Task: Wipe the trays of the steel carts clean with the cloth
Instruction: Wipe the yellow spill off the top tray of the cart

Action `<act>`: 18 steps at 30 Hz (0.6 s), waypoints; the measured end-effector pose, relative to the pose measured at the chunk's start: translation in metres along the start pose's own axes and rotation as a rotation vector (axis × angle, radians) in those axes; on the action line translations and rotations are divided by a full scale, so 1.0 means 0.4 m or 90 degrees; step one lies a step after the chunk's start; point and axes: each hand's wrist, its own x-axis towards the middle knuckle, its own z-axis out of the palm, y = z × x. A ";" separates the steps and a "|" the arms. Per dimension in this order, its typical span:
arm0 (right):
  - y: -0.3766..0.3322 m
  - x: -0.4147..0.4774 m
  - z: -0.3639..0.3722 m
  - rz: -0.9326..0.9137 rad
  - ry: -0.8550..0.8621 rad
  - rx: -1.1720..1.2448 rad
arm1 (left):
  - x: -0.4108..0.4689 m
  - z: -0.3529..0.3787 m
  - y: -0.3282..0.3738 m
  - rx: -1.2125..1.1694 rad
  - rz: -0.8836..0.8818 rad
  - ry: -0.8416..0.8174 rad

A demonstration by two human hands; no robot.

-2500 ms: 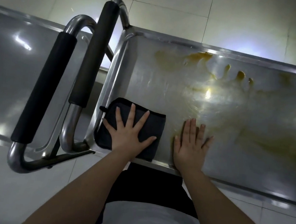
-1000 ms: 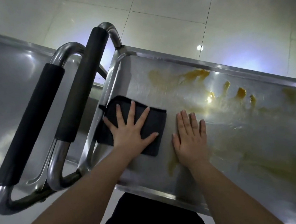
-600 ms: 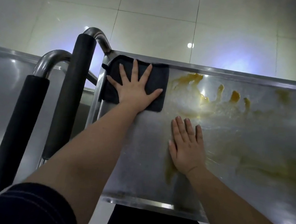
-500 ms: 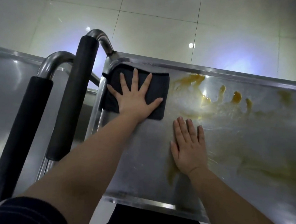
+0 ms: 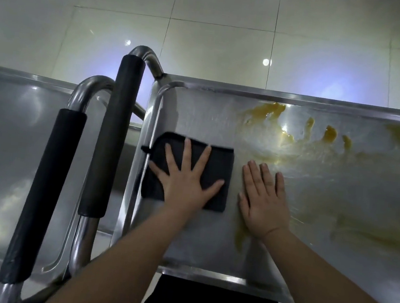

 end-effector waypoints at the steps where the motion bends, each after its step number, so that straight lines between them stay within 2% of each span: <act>1: -0.001 0.000 0.001 -0.001 -0.001 0.000 | 0.056 -0.012 0.009 -0.006 -0.013 -0.008; 5: 0.002 0.002 0.010 -0.001 -0.011 -0.008 | 0.250 -0.055 0.065 -0.006 -0.059 -0.055; 9: 0.006 0.005 0.017 0.004 -0.016 -0.010 | 0.342 -0.080 0.092 -0.020 -0.044 -0.079; 13: 0.009 0.006 0.017 0.003 -0.017 -0.003 | 0.302 -0.067 0.075 -0.022 -0.016 -0.065; 18: 0.011 0.002 0.012 -0.001 -0.004 0.016 | 0.141 -0.030 0.026 -0.022 0.024 -0.045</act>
